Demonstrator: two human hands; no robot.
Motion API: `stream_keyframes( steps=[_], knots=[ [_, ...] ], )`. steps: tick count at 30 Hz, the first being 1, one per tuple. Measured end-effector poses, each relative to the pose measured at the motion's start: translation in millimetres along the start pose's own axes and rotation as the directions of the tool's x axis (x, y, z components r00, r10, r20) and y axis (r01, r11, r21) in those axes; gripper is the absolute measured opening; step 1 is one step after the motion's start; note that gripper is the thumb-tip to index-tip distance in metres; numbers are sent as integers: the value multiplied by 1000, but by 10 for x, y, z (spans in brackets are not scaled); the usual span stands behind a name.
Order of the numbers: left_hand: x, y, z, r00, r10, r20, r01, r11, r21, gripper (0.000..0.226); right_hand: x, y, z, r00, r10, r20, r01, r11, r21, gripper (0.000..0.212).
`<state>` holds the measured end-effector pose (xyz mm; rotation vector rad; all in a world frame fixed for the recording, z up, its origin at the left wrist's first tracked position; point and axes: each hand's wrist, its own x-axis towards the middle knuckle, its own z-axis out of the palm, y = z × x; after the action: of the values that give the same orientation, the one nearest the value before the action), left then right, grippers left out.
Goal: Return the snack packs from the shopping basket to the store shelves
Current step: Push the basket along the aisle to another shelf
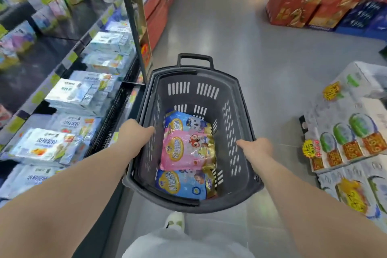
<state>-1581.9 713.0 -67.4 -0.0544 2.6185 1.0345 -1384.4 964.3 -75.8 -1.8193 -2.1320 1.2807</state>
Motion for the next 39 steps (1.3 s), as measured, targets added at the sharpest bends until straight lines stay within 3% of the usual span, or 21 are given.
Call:
stream_keyframes(
  steps=[6,14,20,23,27,32,39],
  knots=[
    [981,927,173,994,-40,100,41,999,-11,30,1070,-867,108,1000,-9,13,9,999,45,35],
    [2369,1886,797,987,-120,106,114,991,65,55,2782,-1987,356,993,-69,98,68,998,12,29],
    [3269,2380,1040,979,-174,109,168,984,64,57,3722,-2920,530,982,-100,161,109,993,-51,35],
    [3667,2448,1116,964,-253,84,253,967,13,61,3993,-3251,743,973,-132,190,149,986,-78,37],
    [4495,2512,1300,953,-297,64,292,954,74,59,4519,-3622,1294,977,-119,175,135,988,-80,41],
    [5462,2362,1604,950,-302,82,290,948,133,71,5089,-3822,2033,988,-57,145,66,996,-64,26],
    [6496,1644,2461,923,-380,56,383,923,-45,58,5940,-3484,3145,986,-76,148,87,994,-68,23]
  ],
)
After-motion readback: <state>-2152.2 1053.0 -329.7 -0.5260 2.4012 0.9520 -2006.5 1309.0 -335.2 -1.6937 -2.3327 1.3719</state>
